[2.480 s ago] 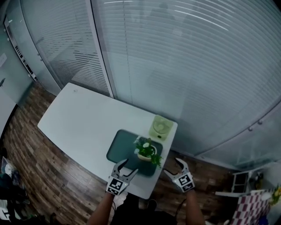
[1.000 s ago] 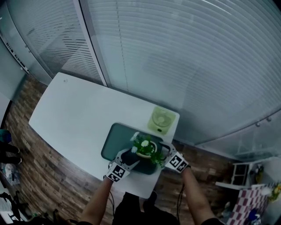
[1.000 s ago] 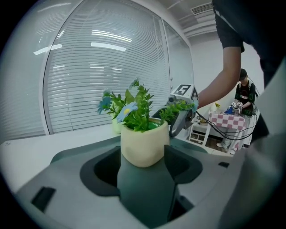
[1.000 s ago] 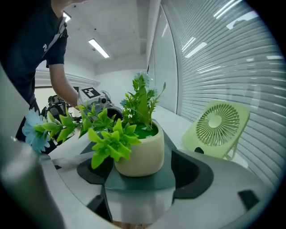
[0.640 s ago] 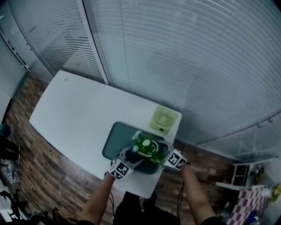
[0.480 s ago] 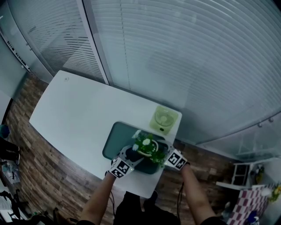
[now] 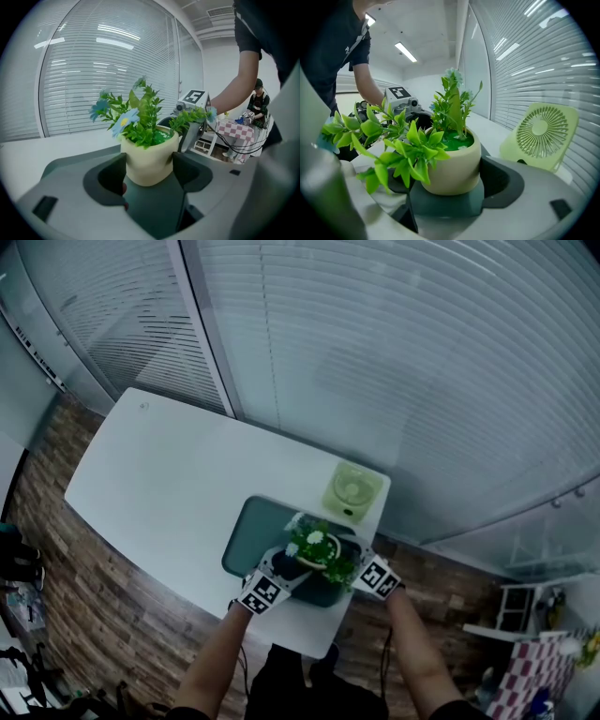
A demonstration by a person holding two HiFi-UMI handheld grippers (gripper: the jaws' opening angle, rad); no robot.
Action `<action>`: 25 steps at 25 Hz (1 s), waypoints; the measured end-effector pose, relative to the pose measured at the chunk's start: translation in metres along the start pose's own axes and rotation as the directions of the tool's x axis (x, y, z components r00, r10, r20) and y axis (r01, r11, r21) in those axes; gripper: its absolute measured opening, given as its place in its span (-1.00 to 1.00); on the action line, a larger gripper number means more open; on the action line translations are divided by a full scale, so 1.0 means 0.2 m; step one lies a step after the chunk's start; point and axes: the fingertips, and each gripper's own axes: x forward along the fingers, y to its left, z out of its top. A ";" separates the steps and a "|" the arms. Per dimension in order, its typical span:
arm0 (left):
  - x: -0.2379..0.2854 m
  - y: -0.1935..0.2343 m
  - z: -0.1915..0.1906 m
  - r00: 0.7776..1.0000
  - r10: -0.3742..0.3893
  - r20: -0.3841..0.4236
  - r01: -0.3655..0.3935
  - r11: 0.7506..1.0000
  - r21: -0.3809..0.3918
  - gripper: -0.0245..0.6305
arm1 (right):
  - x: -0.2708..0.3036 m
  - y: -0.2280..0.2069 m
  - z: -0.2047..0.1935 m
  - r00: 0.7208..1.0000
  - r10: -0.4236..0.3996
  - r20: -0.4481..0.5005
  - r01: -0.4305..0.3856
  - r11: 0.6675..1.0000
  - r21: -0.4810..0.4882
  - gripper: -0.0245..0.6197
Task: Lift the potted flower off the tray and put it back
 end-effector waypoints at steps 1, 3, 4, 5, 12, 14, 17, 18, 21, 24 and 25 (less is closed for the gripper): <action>0.01 0.01 0.00 1.000 0.001 0.000 -0.001 1.000 0.001 -0.04 | 0.00 -0.01 0.00 1.000 -0.005 -0.002 0.005 1.000 0.002 0.24; 0.01 0.01 0.00 1.000 0.004 -0.001 -0.004 1.000 -0.004 -0.04 | 0.01 -0.02 0.00 1.000 -0.013 0.002 0.013 1.000 0.008 0.24; 0.01 0.01 0.00 1.000 0.007 -0.002 -0.007 1.000 -0.009 -0.04 | 0.01 -0.02 0.00 1.000 -0.014 0.006 0.013 1.000 0.011 0.24; 0.01 0.01 -0.01 1.000 0.010 -0.004 -0.010 1.000 -0.012 -0.04 | 0.01 -0.01 0.00 1.000 -0.013 0.005 0.013 1.000 0.011 0.24; 0.02 0.02 -0.02 1.000 0.022 -0.005 -0.022 1.000 -0.010 -0.04 | 0.04 -0.03 -0.01 0.999 -0.036 0.007 0.035 0.999 0.030 0.24; 0.03 0.02 -0.03 1.000 0.028 -0.006 -0.028 1.000 -0.009 -0.04 | 0.04 -0.04 -0.02 0.999 -0.034 -0.009 0.035 0.999 0.023 0.24; 0.04 0.03 -0.03 1.000 0.024 -0.001 -0.024 1.000 0.001 -0.05 | 0.04 -0.04 -0.02 0.999 -0.041 -0.027 0.042 0.999 0.022 0.24; 0.04 0.03 -0.03 1.000 0.019 0.003 -0.019 1.000 0.007 -0.04 | 0.04 -0.04 -0.02 0.998 -0.042 -0.036 0.043 0.999 0.022 0.24; 0.04 0.02 -0.04 1.000 0.006 0.006 -0.006 1.000 0.018 -0.04 | 0.02 -0.03 -0.04 0.997 -0.040 -0.063 0.041 0.999 0.016 0.24; 0.02 0.00 -0.04 1.000 -0.014 -0.009 0.015 1.000 0.010 -0.05 | 0.01 0.00 -0.04 0.996 -0.056 -0.066 0.058 0.998 0.019 0.24; 0.02 -0.01 -0.05 1.000 -0.020 -0.014 0.020 1.000 0.003 -0.05 | 0.00 0.01 -0.04 0.996 -0.055 -0.074 0.056 0.998 0.014 0.24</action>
